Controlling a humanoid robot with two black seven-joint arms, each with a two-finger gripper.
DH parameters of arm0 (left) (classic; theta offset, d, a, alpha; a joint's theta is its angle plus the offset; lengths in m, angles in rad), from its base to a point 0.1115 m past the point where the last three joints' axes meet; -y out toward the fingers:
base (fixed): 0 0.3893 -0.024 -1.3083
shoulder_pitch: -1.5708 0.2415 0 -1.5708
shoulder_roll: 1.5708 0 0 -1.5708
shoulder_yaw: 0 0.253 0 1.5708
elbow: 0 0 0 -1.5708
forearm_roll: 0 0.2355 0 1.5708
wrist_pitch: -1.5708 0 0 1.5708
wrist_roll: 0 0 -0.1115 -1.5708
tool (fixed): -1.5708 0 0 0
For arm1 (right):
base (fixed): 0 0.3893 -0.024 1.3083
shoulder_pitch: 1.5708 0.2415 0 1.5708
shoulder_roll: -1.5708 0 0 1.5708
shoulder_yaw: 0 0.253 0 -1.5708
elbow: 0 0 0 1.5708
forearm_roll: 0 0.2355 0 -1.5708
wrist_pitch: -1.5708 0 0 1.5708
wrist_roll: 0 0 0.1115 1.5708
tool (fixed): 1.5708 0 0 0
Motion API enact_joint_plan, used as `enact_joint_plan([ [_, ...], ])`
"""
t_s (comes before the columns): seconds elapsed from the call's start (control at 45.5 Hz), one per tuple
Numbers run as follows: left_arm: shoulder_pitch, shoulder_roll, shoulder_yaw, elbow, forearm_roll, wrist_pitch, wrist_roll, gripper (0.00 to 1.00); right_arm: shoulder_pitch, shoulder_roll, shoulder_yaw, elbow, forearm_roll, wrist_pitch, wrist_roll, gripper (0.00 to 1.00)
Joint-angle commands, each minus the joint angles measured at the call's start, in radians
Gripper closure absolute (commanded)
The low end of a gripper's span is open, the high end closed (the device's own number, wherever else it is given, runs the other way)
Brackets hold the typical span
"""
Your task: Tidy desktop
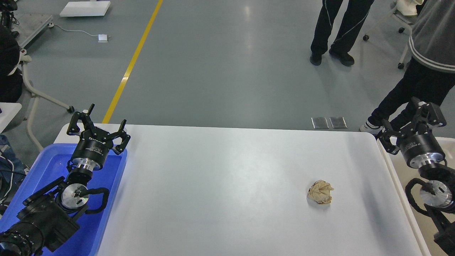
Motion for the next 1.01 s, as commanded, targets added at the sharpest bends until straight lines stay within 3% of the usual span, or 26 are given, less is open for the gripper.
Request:
enact_joint_plan([
  [0.0, 0.0, 0.0, 0.0, 0.001, 0.0, 0.0, 0.0, 0.0, -0.001, 0.001, -0.002, 0.0, 0.001, 0.0, 0.007, 0.0],
  [0.988, 0.0, 0.0, 0.0, 0.0, 0.0, 0.0, 0.0, 0.0, 0.005, -0.005, 0.0, 0.002, 0.001, 0.002, 0.01, 0.0],
])
